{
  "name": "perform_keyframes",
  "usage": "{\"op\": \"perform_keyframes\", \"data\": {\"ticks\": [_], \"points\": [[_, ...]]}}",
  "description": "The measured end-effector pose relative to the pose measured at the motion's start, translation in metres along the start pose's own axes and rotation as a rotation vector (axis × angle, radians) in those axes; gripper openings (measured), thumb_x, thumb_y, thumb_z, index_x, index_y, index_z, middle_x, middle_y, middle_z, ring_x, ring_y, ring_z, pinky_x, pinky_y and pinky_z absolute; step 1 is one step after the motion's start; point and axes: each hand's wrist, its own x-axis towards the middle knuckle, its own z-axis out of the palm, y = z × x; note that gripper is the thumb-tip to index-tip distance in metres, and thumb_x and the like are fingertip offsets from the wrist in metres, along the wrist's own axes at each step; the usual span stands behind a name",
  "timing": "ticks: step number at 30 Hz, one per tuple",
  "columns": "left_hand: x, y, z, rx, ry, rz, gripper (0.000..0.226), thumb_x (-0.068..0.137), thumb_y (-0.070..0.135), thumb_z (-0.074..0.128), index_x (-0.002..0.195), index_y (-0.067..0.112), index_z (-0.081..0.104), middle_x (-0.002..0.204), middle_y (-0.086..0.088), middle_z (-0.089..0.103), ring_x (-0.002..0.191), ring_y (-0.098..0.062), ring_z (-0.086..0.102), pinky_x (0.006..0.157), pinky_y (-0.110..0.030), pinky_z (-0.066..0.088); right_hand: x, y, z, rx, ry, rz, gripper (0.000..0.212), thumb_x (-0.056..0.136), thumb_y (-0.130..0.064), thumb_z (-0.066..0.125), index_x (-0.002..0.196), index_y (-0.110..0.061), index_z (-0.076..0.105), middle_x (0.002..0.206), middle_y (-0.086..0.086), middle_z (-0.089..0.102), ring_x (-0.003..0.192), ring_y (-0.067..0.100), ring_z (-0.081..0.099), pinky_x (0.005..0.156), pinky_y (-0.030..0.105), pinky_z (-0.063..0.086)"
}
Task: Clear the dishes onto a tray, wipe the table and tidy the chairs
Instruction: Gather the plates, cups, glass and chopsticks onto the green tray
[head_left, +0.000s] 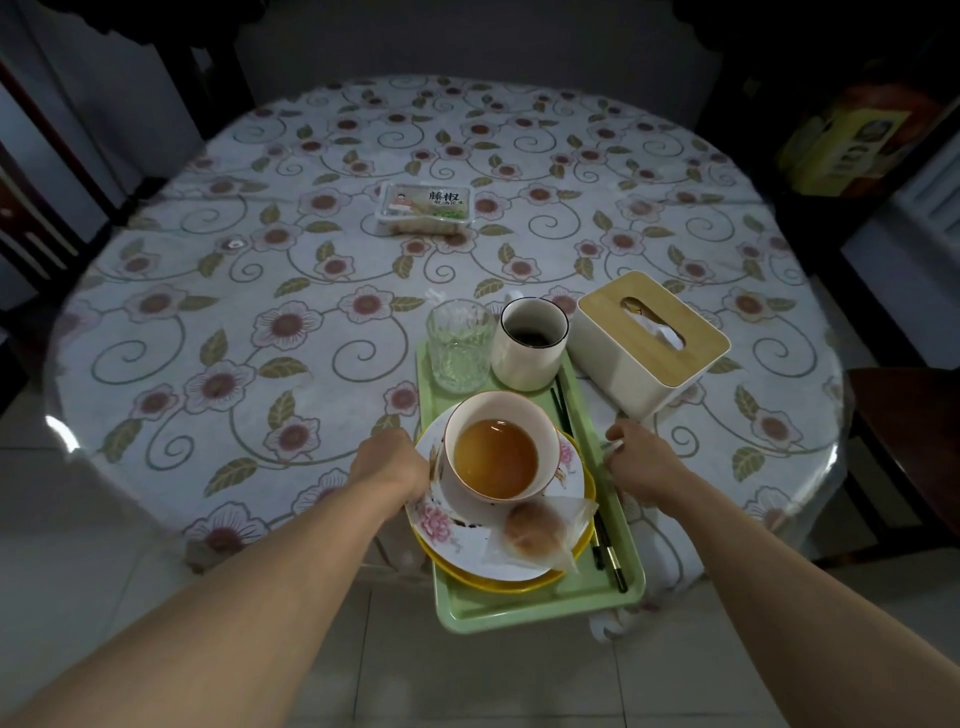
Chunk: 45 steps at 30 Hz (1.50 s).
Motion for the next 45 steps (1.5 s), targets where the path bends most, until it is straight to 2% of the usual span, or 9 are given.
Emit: {"op": "perform_keyframes", "data": {"ticks": [11, 15, 18, 22, 25, 33, 36, 41, 45], "points": [[0.000, 0.004, 0.006, -0.173, 0.004, -0.003, 0.015, 0.084, 0.006, 0.055, 0.098, 0.010, 0.061, 0.110, -0.015, 0.062, 0.098, -0.032, 0.061, 0.085, -0.040, 0.056, 0.012, -0.001, 0.012, 0.235, -0.006, 0.067, 0.029, 0.082, 0.003, 0.041, 0.101, 0.012, 0.060, 0.087, 0.020, 0.057, 0.075, 0.026, 0.049, 0.067, 0.033, 0.040], [-0.005, -0.002, 0.007, -0.298, -0.049, -0.035, 0.045, 0.100, 0.037, 0.037, 0.122, 0.004, 0.057, 0.131, -0.018, 0.055, 0.118, -0.032, 0.052, 0.094, -0.034, 0.041, 0.014, -0.005, 0.010, 0.314, 0.019, 0.079, 0.037, 0.093, -0.010, 0.044, 0.128, -0.003, 0.054, 0.128, 0.017, 0.055, 0.110, 0.028, 0.052, 0.098, 0.043, 0.046], [-0.009, -0.005, 0.016, -0.270, -0.048, -0.036, 0.061, 0.102, 0.044, 0.020, 0.129, -0.001, 0.051, 0.136, -0.021, 0.051, 0.125, -0.033, 0.048, 0.095, -0.035, 0.037, 0.021, -0.011, 0.014, 0.371, 0.066, 0.068, 0.037, 0.098, -0.014, 0.042, 0.133, -0.007, 0.050, 0.136, 0.012, 0.051, 0.125, 0.029, 0.046, 0.106, 0.041, 0.039], [-0.009, -0.012, 0.026, -0.282, -0.050, -0.069, 0.065, 0.102, 0.045, 0.015, 0.126, -0.001, 0.055, 0.133, -0.022, 0.053, 0.122, -0.034, 0.049, 0.099, -0.037, 0.038, 0.031, -0.017, 0.023, 0.407, 0.135, 0.065, 0.025, 0.097, -0.012, 0.041, 0.089, -0.008, 0.064, 0.086, 0.008, 0.057, 0.088, 0.027, 0.054, 0.080, 0.034, 0.043], [-0.006, -0.013, 0.029, -0.330, -0.035, -0.105, 0.064, 0.102, 0.044, 0.017, 0.129, 0.000, 0.053, 0.137, -0.021, 0.050, 0.125, -0.033, 0.047, 0.101, -0.036, 0.036, 0.036, -0.019, 0.027, 0.429, 0.178, 0.082, 0.038, 0.095, -0.018, 0.043, 0.057, -0.014, 0.043, 0.059, 0.005, 0.045, 0.058, 0.020, 0.041, 0.058, 0.031, 0.033], [0.002, -0.017, 0.044, -0.335, 0.032, -0.091, 0.069, 0.100, 0.049, 0.014, 0.128, 0.000, 0.054, 0.133, -0.021, 0.054, 0.123, -0.035, 0.050, 0.105, -0.043, 0.037, 0.034, -0.016, 0.028, 0.556, 0.075, 0.007, 0.014, 0.093, -0.026, 0.051, 0.091, -0.014, 0.059, 0.086, 0.012, 0.063, 0.066, 0.019, 0.057, 0.062, 0.028, 0.044], [0.003, -0.018, 0.048, -0.380, 0.029, -0.044, 0.071, 0.099, 0.052, 0.014, 0.124, 0.001, 0.056, 0.130, -0.022, 0.056, 0.121, -0.036, 0.050, 0.106, -0.047, 0.037, 0.034, -0.015, 0.029, 0.643, 0.070, 0.033, 0.028, 0.093, -0.025, 0.055, 0.118, -0.015, 0.060, 0.093, 0.008, 0.066, 0.068, 0.017, 0.062, 0.058, 0.028, 0.049], [0.003, -0.021, 0.049, -0.335, 0.032, 0.036, 0.072, 0.097, 0.056, 0.018, 0.131, 0.003, 0.051, 0.135, -0.019, 0.052, 0.126, -0.035, 0.047, 0.106, -0.046, 0.036, 0.032, -0.018, 0.032, 0.621, 0.117, 0.023, 0.033, 0.091, -0.030, 0.058, 0.121, -0.016, 0.061, 0.106, 0.010, 0.068, 0.088, 0.026, 0.066, 0.086, 0.045, 0.054], [0.002, -0.021, 0.050, -0.342, 0.067, 0.057, 0.069, 0.097, 0.055, 0.021, 0.130, 0.002, 0.051, 0.135, -0.020, 0.052, 0.127, -0.035, 0.046, 0.107, -0.044, 0.036, 0.031, -0.020, 0.037, 0.582, 0.192, 0.007, 0.032, 0.089, -0.033, 0.056, 0.114, -0.016, 0.065, 0.103, 0.010, 0.069, 0.091, 0.027, 0.065, 0.088, 0.042, 0.053]]}}
